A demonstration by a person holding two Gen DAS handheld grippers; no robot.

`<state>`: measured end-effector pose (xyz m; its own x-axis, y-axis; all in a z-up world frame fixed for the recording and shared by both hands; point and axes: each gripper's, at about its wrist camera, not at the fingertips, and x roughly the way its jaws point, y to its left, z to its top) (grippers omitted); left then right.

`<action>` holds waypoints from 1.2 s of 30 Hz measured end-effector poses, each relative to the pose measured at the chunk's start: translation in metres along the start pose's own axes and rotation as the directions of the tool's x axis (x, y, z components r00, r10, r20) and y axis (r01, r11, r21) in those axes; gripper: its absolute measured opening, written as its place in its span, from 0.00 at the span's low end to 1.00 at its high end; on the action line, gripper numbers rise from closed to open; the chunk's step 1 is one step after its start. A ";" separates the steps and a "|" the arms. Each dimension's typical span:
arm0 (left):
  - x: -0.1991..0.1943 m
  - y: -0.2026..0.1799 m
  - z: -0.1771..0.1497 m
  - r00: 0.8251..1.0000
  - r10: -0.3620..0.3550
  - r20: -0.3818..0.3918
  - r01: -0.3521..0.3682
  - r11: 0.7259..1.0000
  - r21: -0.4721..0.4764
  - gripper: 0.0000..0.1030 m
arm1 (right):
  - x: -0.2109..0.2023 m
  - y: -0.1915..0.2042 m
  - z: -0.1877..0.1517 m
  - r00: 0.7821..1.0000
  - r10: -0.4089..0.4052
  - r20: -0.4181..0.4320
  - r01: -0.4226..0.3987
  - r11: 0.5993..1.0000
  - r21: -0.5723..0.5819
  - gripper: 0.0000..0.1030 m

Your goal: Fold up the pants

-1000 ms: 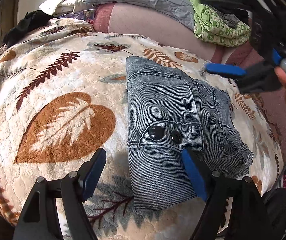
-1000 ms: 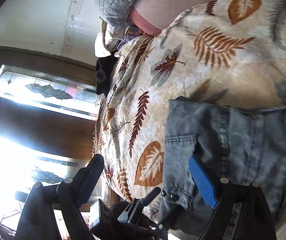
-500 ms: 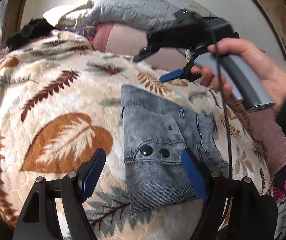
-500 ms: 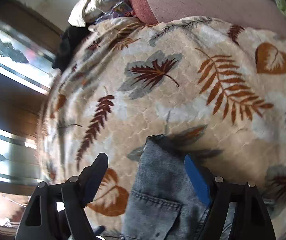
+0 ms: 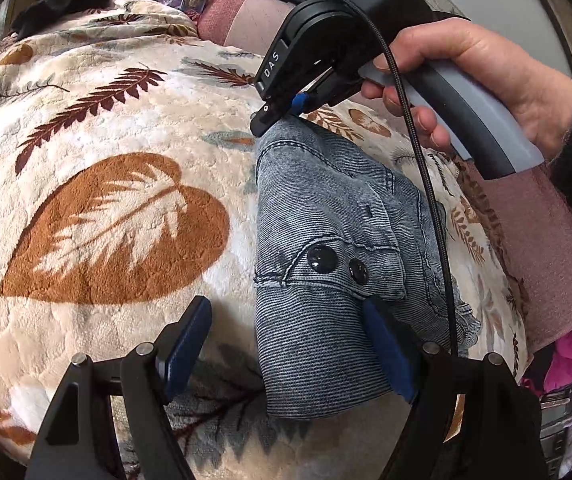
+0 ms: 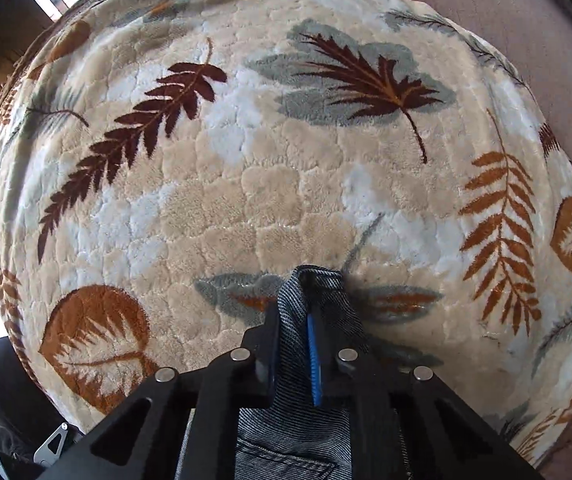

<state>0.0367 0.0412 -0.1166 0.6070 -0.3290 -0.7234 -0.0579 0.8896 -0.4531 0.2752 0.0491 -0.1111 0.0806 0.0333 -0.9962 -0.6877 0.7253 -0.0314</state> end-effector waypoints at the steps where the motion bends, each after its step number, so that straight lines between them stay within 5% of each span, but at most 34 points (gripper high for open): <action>1: 0.000 0.000 0.000 1.000 0.001 0.001 -0.001 1.000 0.001 0.77 | -0.003 -0.002 -0.002 1.000 -0.011 0.020 0.010 1.000 0.014 0.11; 8: -0.002 -0.002 -0.002 1.000 0.014 0.010 -0.014 1.000 0.018 0.77 | -0.011 -0.023 -0.013 0.993 -0.028 0.111 0.015 0.992 0.123 0.11; 12: -0.001 -0.004 -0.003 1.000 0.018 0.013 -0.019 0.999 0.030 0.77 | -0.033 -0.047 -0.017 0.973 -0.159 0.170 0.116 0.965 0.235 0.13; 16: -0.001 -0.003 -0.002 1.000 0.015 0.010 -0.015 1.000 0.024 0.77 | -0.055 -0.046 -0.042 0.964 0.037 0.262 -0.116 0.949 0.292 0.17; 19: -0.002 -0.003 -0.003 1.000 0.016 0.012 -0.016 1.000 0.022 0.77 | -0.058 -0.031 -0.060 0.930 0.196 0.311 -0.288 0.915 0.284 0.17; 21: -0.002 -0.003 -0.002 1.000 0.013 0.011 -0.013 1.000 0.019 0.77 | -0.036 -0.031 -0.066 0.948 0.198 0.248 -0.272 0.909 0.316 0.17; 23: -0.002 -0.002 -0.001 1.000 0.011 0.010 -0.011 1.000 0.012 0.77 | -0.007 -0.046 -0.075 0.979 0.104 0.176 -0.170 0.890 0.422 0.17; 28: -0.003 -0.001 -0.003 1.000 0.015 0.015 -0.016 1.000 0.021 0.77 | -0.052 -0.060 -0.125 0.922 0.116 0.369 -0.287 0.845 0.451 0.18; 31: -0.004 -0.003 -0.002 1.000 0.023 0.015 -0.024 0.999 0.022 0.77 | -0.061 -0.066 -0.165 0.913 0.100 0.397 -0.300 0.823 0.483 0.35; 33: -0.004 -0.004 -0.003 0.999 0.030 0.021 -0.031 0.999 0.034 0.77 | -0.042 -0.071 -0.188 0.941 0.085 0.328 -0.255 0.815 0.520 0.55; 34: -0.003 -0.006 -0.003 0.999 0.028 0.017 -0.028 0.999 0.040 0.77 | -0.027 -0.073 -0.196 0.956 0.069 0.286 -0.217 0.822 0.527 0.54; 36: -0.004 -0.007 -0.003 0.999 0.037 0.024 -0.038 0.998 0.043 0.77 | -0.021 -0.076 -0.205 0.945 0.084 0.315 -0.248 0.813 0.527 0.51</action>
<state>0.0325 0.0352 -0.1126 0.6229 -0.2885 -0.7272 -0.0468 0.9141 -0.4027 0.1779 -0.1484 -0.1042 0.2453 0.3090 -0.9189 -0.1982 0.9438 0.2645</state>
